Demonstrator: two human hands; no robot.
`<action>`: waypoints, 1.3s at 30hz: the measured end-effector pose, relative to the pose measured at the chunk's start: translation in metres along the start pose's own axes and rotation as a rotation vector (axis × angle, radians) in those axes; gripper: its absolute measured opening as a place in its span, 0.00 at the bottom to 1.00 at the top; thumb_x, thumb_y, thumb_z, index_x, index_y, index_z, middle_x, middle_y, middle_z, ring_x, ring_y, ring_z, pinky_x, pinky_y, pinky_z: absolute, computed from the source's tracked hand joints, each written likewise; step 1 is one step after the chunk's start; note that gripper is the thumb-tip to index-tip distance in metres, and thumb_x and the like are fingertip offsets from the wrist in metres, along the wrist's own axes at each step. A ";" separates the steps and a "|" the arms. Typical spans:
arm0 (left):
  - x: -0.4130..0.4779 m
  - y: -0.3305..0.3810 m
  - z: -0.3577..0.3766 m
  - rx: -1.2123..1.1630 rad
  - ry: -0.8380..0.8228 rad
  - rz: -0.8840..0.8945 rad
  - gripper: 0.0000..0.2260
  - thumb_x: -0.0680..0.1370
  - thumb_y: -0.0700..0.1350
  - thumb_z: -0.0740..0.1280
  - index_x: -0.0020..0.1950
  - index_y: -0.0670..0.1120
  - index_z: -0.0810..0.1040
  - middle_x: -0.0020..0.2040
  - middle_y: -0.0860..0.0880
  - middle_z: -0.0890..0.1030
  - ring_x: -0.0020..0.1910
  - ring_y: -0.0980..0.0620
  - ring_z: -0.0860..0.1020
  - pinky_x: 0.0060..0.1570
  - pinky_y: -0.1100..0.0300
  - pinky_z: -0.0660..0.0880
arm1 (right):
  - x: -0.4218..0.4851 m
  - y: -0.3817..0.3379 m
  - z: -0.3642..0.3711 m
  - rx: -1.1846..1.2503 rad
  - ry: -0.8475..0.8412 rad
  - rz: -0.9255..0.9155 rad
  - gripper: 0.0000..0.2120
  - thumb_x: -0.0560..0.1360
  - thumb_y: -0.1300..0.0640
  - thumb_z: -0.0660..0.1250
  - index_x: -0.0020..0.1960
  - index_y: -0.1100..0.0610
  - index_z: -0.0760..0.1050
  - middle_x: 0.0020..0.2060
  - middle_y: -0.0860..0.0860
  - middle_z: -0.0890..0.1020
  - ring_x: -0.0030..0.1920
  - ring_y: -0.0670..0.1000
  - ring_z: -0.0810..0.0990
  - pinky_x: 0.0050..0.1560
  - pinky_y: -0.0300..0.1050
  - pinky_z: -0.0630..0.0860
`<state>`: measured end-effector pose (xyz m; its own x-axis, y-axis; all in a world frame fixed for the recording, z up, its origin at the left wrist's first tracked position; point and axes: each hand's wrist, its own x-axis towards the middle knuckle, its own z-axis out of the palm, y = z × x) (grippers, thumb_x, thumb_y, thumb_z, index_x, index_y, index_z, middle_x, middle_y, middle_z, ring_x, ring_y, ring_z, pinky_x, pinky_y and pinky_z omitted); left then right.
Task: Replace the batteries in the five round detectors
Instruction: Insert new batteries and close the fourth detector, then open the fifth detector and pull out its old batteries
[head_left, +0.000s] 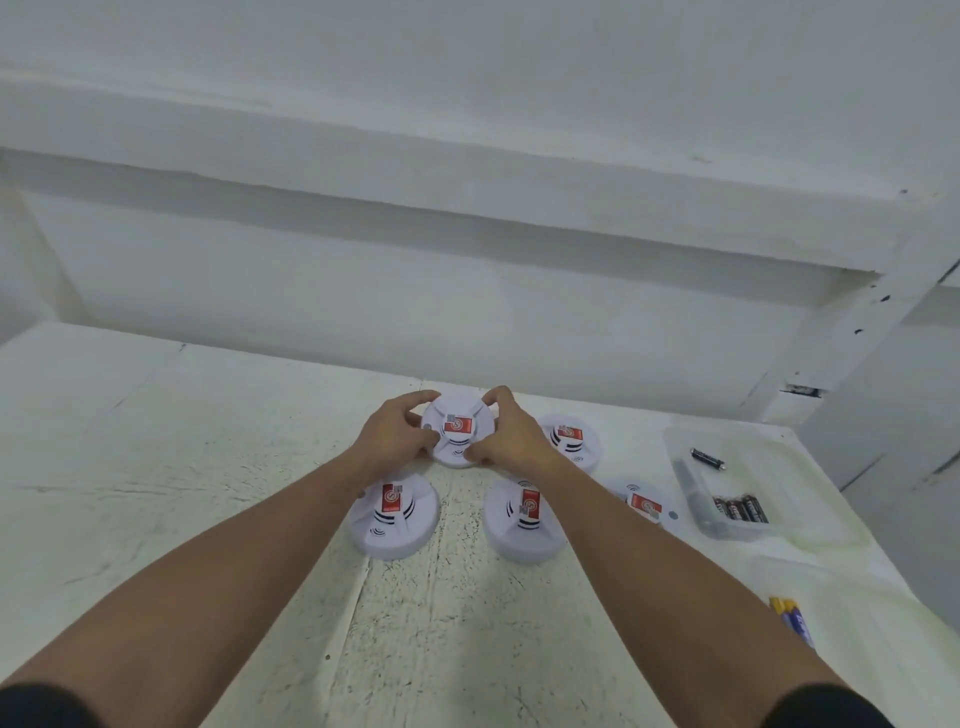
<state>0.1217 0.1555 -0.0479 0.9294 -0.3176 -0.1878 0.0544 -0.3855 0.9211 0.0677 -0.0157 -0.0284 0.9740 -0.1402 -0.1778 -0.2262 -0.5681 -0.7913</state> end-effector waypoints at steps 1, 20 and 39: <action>0.001 0.000 0.000 0.045 0.014 0.014 0.26 0.70 0.37 0.70 0.65 0.54 0.74 0.47 0.46 0.83 0.47 0.46 0.82 0.54 0.46 0.78 | 0.001 0.001 0.001 -0.015 0.006 -0.007 0.29 0.64 0.63 0.74 0.57 0.52 0.63 0.49 0.54 0.80 0.47 0.54 0.79 0.44 0.49 0.76; 0.010 -0.005 0.002 0.144 0.081 -0.036 0.16 0.75 0.44 0.71 0.62 0.46 0.76 0.47 0.49 0.78 0.44 0.50 0.78 0.42 0.59 0.72 | 0.016 -0.009 -0.007 -0.139 -0.069 0.136 0.27 0.70 0.62 0.74 0.66 0.67 0.69 0.63 0.61 0.75 0.62 0.59 0.75 0.61 0.52 0.72; 0.011 0.072 0.091 0.325 0.136 0.272 0.12 0.73 0.39 0.68 0.56 0.43 0.77 0.50 0.46 0.78 0.47 0.50 0.77 0.44 0.63 0.68 | 0.007 0.038 -0.082 0.134 0.348 0.132 0.10 0.71 0.59 0.69 0.52 0.60 0.76 0.47 0.55 0.79 0.41 0.53 0.80 0.36 0.39 0.74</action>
<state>0.1026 0.0456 -0.0143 0.9346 -0.3372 0.1132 -0.2965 -0.5630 0.7715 0.0652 -0.1047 -0.0124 0.8698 -0.4846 -0.0926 -0.3239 -0.4193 -0.8481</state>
